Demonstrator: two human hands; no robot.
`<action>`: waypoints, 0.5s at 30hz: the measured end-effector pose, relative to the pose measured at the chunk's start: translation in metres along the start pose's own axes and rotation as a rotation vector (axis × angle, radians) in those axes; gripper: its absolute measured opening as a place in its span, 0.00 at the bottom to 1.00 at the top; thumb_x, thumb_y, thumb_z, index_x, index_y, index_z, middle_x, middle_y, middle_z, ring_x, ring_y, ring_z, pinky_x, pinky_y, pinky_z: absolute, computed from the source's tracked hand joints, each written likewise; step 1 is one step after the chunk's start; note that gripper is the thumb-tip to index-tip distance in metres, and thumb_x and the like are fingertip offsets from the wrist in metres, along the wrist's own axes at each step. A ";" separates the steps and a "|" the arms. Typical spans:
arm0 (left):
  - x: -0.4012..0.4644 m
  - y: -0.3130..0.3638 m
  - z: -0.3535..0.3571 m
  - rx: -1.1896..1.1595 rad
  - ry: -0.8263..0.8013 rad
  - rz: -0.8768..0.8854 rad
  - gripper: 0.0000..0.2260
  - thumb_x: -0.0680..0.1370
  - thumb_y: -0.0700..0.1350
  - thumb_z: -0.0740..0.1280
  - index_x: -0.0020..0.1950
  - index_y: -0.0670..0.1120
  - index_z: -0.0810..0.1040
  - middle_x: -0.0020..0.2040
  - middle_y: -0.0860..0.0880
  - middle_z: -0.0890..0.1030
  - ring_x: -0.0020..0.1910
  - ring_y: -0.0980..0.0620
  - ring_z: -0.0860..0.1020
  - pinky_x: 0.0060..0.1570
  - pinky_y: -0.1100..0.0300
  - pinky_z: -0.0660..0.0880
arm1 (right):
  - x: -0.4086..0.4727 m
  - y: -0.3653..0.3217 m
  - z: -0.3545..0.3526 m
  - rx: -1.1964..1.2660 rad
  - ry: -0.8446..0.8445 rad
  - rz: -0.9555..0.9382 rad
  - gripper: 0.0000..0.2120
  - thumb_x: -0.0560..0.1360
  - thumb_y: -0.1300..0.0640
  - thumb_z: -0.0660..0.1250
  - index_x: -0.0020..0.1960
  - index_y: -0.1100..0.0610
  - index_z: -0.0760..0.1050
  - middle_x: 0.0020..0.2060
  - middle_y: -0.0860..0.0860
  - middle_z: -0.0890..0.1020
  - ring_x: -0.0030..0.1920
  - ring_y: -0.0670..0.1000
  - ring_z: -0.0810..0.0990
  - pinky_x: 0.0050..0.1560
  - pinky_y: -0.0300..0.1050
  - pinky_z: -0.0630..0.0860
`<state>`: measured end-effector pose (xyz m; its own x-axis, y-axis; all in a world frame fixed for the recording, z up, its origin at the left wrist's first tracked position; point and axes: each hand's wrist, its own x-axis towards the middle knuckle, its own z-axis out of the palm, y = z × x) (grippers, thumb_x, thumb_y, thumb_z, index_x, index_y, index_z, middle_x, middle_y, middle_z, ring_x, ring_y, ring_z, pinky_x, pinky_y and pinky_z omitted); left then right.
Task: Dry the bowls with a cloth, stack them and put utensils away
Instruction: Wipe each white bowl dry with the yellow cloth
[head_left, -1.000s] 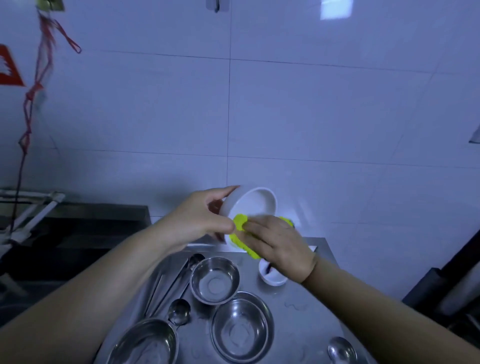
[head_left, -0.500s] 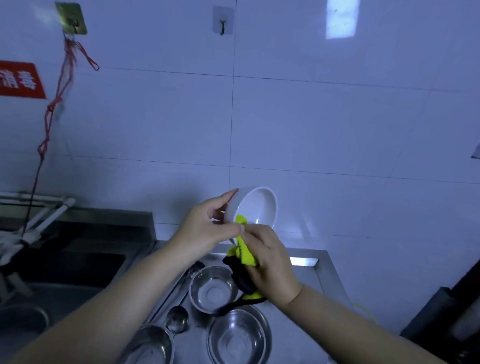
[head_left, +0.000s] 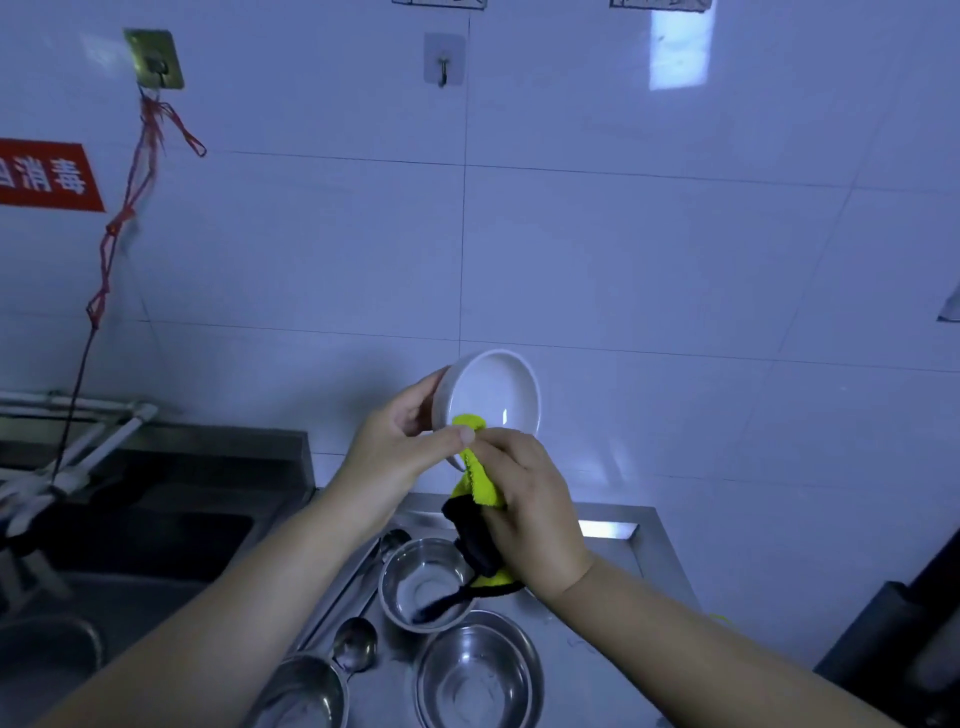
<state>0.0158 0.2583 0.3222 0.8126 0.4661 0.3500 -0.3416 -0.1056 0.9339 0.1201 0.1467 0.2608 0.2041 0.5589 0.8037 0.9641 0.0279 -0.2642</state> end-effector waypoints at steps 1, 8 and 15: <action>-0.001 0.002 -0.001 0.005 -0.002 0.006 0.21 0.65 0.41 0.73 0.53 0.62 0.82 0.48 0.46 0.84 0.46 0.52 0.80 0.43 0.62 0.77 | 0.000 -0.004 0.000 0.032 0.003 0.044 0.26 0.67 0.63 0.67 0.65 0.55 0.74 0.54 0.51 0.77 0.53 0.51 0.73 0.55 0.36 0.69; 0.005 0.025 -0.017 0.159 -0.142 -0.086 0.18 0.66 0.40 0.71 0.52 0.55 0.83 0.47 0.47 0.85 0.44 0.55 0.81 0.46 0.62 0.78 | 0.007 0.023 -0.022 -0.173 -0.199 -0.410 0.19 0.78 0.65 0.59 0.68 0.57 0.67 0.59 0.54 0.74 0.54 0.58 0.75 0.54 0.47 0.71; 0.009 0.023 -0.019 0.071 -0.108 -0.173 0.19 0.69 0.38 0.70 0.57 0.53 0.79 0.49 0.51 0.84 0.45 0.55 0.82 0.41 0.62 0.79 | 0.018 0.032 -0.035 -0.387 -0.171 -0.441 0.13 0.77 0.65 0.62 0.61 0.60 0.73 0.51 0.58 0.80 0.50 0.57 0.74 0.50 0.49 0.70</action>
<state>0.0068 0.2769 0.3456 0.9035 0.3861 0.1860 -0.1615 -0.0954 0.9823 0.1607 0.1289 0.2855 -0.2282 0.6894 0.6875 0.9497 0.0021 0.3131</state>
